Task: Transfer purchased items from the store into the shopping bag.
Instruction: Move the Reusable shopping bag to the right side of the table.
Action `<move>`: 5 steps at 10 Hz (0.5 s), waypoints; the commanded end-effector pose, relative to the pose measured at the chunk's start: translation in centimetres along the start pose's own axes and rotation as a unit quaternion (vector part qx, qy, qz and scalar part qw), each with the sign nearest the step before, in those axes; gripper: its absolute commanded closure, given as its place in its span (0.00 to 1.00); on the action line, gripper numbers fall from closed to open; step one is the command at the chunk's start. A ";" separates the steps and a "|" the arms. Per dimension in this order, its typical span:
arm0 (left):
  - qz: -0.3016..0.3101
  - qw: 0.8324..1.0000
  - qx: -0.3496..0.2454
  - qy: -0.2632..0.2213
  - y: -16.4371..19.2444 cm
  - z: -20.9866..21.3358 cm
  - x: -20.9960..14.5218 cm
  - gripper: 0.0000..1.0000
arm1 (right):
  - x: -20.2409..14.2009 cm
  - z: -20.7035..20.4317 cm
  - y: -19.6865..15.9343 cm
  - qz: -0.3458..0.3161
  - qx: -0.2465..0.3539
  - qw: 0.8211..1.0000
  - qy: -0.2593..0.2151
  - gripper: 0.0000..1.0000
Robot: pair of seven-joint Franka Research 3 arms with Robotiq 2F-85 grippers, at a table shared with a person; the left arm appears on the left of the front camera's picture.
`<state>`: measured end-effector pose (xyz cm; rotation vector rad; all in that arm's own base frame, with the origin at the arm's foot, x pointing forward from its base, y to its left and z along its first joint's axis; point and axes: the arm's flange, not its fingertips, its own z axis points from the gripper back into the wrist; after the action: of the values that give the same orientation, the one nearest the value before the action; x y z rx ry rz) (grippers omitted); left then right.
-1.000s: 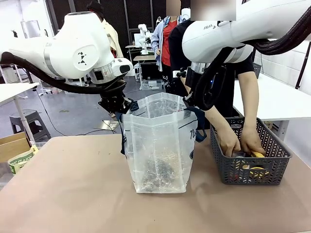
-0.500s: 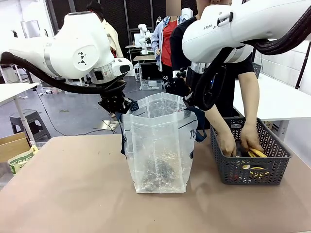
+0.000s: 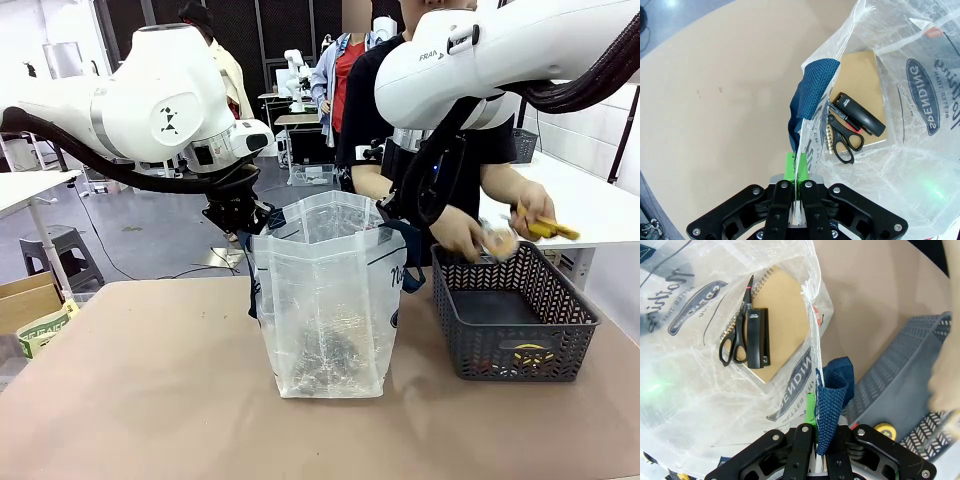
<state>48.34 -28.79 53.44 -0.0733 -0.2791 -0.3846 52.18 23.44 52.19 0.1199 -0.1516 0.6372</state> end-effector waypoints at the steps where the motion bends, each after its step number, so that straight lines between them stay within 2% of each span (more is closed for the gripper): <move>1: 0.000 1.000 0.000 0.000 0.0 0.0 0.0 1.00 | 0.0 0.1 0.0 0.000 0.000 1.000 0.000 1.00; 5: 0.000 1.000 0.000 0.000 0.0 0.0 0.0 1.00 | 0.0 0.1 0.0 0.000 0.000 1.000 0.000 1.00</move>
<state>48.34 -28.79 53.44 -0.0733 -0.2791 -0.3846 52.18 23.44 52.19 0.1199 -0.1516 0.6372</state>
